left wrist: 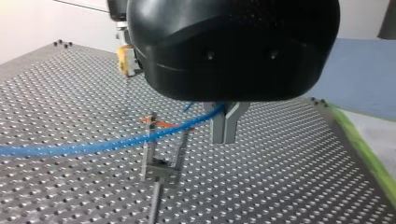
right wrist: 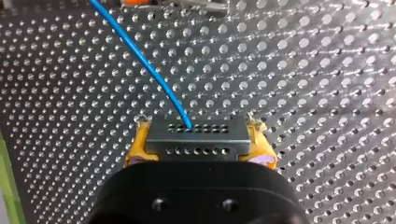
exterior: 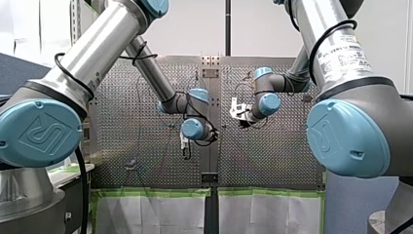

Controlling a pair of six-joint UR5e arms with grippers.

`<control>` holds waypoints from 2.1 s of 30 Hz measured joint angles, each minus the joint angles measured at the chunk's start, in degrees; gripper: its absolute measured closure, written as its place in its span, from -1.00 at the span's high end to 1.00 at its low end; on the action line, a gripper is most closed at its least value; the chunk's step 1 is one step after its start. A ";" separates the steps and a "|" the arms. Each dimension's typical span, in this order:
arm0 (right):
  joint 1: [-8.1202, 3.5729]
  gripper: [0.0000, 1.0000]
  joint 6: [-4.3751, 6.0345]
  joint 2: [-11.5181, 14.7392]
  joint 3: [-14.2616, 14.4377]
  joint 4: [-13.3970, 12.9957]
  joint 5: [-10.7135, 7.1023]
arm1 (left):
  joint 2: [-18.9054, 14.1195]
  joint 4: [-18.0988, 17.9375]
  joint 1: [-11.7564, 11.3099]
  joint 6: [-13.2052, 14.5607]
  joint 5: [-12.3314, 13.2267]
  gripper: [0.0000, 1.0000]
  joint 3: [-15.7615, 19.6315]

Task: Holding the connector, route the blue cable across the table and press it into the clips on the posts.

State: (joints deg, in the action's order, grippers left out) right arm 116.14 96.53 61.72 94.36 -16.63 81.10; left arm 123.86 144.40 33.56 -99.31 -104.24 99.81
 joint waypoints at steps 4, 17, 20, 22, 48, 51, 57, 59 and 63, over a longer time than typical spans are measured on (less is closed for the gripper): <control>0.01 -1.00 0.32 -0.88 0.00 -0.84 -0.43 | 0.81 0.97 -0.62 -0.38 0.18 -1.00 -2.21; -0.97 -1.00 0.35 -2.15 -0.09 -1.14 -1.37 | 3.67 2.23 -3.14 -0.26 0.45 -1.00 -6.77; -1.69 -1.00 0.38 -2.16 -0.18 -1.34 -1.94 | 3.68 2.21 -3.32 -0.26 0.67 -1.00 -7.20; -2.11 -1.00 0.41 -2.17 -0.21 -1.56 -2.28 | 3.69 2.21 -3.40 -0.24 0.81 -1.00 -7.45; -5.97 -1.00 1.43 -2.58 -1.40 -3.20 -5.84 | 9.66 7.96 -7.32 0.08 5.67 -1.00 -17.95; -6.50 -1.00 1.73 -2.67 -1.70 -3.45 -6.12 | 9.77 9.21 -7.55 0.40 5.68 -1.00 -19.37; -7.34 -1.00 2.07 -3.95 -2.13 -4.33 -6.61 | 9.73 10.68 -7.42 1.68 5.35 -0.58 -20.47; -7.54 -1.00 2.06 -4.38 -2.30 -4.46 -7.08 | 9.70 11.34 -7.25 2.40 4.72 -0.40 -20.52; -8.05 -1.00 2.21 -4.69 -2.88 -4.85 -7.71 | 9.69 12.87 -6.89 3.62 3.10 0.22 -20.53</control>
State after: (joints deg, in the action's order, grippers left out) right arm 108.10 98.74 57.04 91.48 -21.48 73.39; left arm 133.55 157.27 26.67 -95.69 -101.15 79.28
